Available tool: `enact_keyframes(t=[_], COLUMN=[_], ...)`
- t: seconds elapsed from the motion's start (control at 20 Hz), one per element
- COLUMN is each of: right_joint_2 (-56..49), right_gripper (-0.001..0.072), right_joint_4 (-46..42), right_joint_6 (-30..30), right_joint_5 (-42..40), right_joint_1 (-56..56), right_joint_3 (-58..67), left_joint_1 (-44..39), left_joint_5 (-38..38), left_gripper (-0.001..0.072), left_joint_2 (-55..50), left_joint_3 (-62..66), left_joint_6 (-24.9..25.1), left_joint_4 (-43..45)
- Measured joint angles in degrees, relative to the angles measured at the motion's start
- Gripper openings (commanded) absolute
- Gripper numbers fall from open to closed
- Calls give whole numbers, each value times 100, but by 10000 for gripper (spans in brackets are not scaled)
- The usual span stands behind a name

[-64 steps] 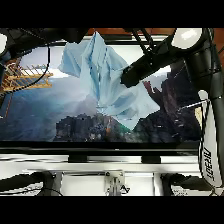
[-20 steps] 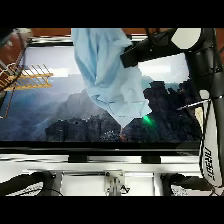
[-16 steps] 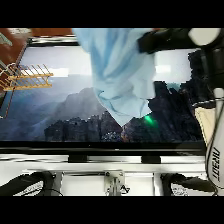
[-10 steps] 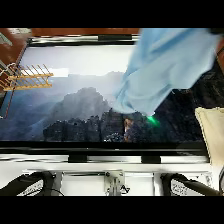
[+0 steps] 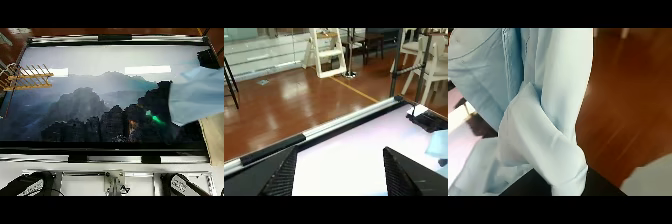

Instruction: Fold the shirts.

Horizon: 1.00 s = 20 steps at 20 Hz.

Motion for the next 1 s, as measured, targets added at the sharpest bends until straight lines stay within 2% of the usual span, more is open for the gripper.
enact_keyframes(t=[0.3, 0.6, 0.75, 1.0], right_joint_2=[149, 385, 463, 470], right_gripper=[72, 72, 72, 72], right_joint_4=[-1145, -1821, -1821, -1394], right_joint_6=[651, 831, 774, 164], right_joint_5=[-210, -177, 35, 402], right_joint_1=[-785, -1641, -2131, -2476], right_joint_3=[0, 2, 2, 2], left_joint_1=[0, 0, 0, 0], left_joint_5=[-568, -750, -785, -789], left_gripper=[644, 644, 644, 644], left_joint_2=[0, 0, 0, 2], left_joint_3=[0, 0, 0, 0], left_joint_6=[-94, -136, -138, -140], left_joint_4=[0, 0, 0, 0])
